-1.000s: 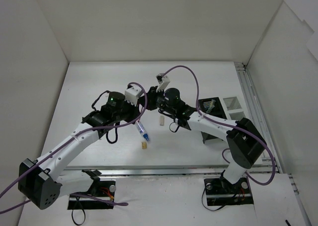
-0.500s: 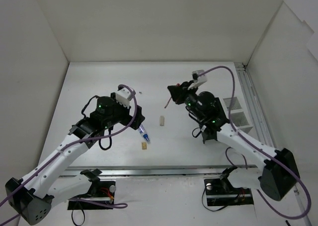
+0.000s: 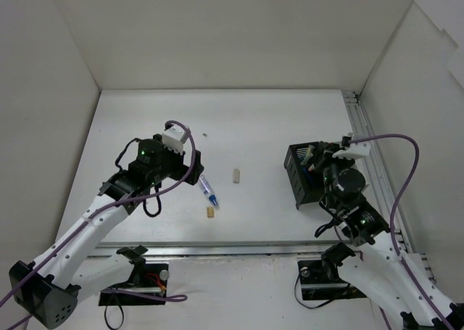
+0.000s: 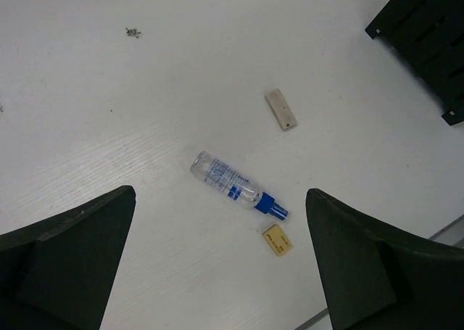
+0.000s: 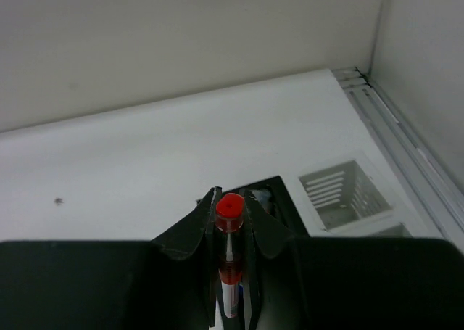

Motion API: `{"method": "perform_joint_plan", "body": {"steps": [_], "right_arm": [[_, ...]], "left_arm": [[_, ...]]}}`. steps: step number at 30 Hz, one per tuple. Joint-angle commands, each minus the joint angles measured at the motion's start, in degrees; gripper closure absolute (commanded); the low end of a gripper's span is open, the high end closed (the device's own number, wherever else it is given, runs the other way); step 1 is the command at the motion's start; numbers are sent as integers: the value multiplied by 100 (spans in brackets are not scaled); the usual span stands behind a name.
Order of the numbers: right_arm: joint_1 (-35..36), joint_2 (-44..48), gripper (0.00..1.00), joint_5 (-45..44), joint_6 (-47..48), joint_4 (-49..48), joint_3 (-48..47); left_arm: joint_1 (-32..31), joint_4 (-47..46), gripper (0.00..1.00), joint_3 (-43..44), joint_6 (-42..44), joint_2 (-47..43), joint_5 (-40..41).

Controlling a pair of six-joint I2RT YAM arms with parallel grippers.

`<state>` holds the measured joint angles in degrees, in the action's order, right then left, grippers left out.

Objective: Sort the stationery into containers
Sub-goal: Place the pen in the storage box, then pick up the stationery from the center of the board.

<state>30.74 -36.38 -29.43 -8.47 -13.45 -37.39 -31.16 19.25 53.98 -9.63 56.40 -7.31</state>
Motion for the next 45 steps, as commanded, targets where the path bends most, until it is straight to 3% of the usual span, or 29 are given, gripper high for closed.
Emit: {"method": "perform_joint_plan", "body": {"steps": [1, 9, 13, 17, 20, 25, 27, 31, 36, 45], "right_arm": [[-165, 96, 100, -670, 179, 168, 284], [-718, -694, 99, -344, 241, -1114, 933], [-833, -1020, 90, -212, 241, -1353, 1040], [-842, -863, 54, -117, 65, -774, 909], [-842, -556, 37, 25, 3, -335, 716], [-824, -326, 19, 648, 117, 263, 197], [-816, -413, 4, 1157, 240, 282, -22], [-518, -1087, 2, 2054, 662, 220, -391], [54, -1924, 2, 1871, 935, -24, -638], [143, -1962, 2, 1450, 636, -167, -577]], "left_arm": [[92, -220, 0, 236, -30, 212, -121], [197, -246, 0, 368, -100, 714, -350], [198, -263, 0, 342, -136, 802, -429], [250, -185, 0, 307, -188, 811, -411], [250, -132, 0, 289, -189, 785, -368], [303, -123, 0, 228, -259, 732, -385], [303, -123, 0, 210, -294, 714, -376], [356, -35, 0, 166, -531, 714, -376], [522, 88, 0, 96, -1216, 1074, -490], [646, 62, 0, 245, -2403, 2566, -420]]}}
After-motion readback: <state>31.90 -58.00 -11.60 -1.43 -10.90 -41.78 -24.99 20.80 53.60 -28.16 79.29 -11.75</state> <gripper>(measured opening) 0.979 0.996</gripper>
